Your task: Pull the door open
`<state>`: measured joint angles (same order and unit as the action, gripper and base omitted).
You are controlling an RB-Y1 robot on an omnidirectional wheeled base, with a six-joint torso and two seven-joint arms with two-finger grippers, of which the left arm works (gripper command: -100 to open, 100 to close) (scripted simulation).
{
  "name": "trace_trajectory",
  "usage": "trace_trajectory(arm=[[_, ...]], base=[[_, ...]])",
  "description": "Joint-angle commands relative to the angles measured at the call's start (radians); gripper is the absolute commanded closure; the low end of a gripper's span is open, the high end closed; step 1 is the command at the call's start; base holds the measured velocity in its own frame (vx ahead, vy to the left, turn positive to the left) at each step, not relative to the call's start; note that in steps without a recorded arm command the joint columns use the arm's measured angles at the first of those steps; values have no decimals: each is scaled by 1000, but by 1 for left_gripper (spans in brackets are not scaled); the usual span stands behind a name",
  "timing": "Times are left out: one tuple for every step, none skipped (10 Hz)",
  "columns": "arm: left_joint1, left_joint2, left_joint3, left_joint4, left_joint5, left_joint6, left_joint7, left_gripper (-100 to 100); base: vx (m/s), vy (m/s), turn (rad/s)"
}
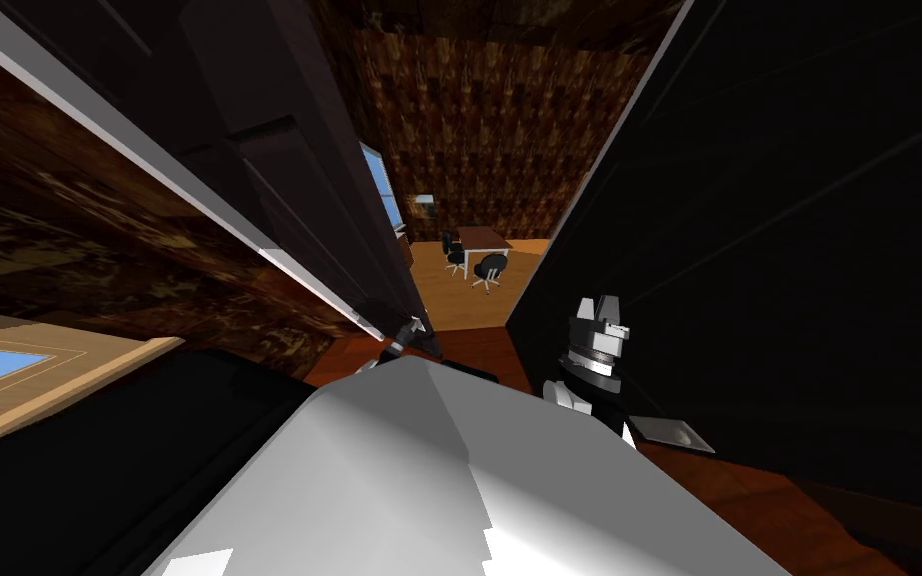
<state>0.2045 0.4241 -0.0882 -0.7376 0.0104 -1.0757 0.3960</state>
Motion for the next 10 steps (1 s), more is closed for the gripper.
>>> trace_trajectory(arm=[[-27, -7, 8, 33, -13, -2, 1, 100], [-47, -12, 15, 50, -23, 0, 2, 100], [-68, -17, 23, 68, -33, 3, 4, 100], [-90, -22, 31, 88, -44, 5, 5, 100], [-114, -28, 39, 108, -55, 8, 6, 100], [-137, -34, 48, 128, -67, 11, 8, 100], [-161, -40, 57, 149, -78, 14, 9, 100], [-185, -46, 66, 170, -90, 16, 11, 100], [-208, -51, 74, 190, -101, 19, 12, 100], [-242, -60, 86, 218, -117, 23, 14, 100]], base=[[-160, 40, -76], [-153, 35, -96], [-181, 68, -104], [-192, 84, -118], [-224, 48, -145], [-224, 55, -99], [-226, 83, -120], [-199, 84, -128], [-179, 86, -118], [-232, 104, -140]])
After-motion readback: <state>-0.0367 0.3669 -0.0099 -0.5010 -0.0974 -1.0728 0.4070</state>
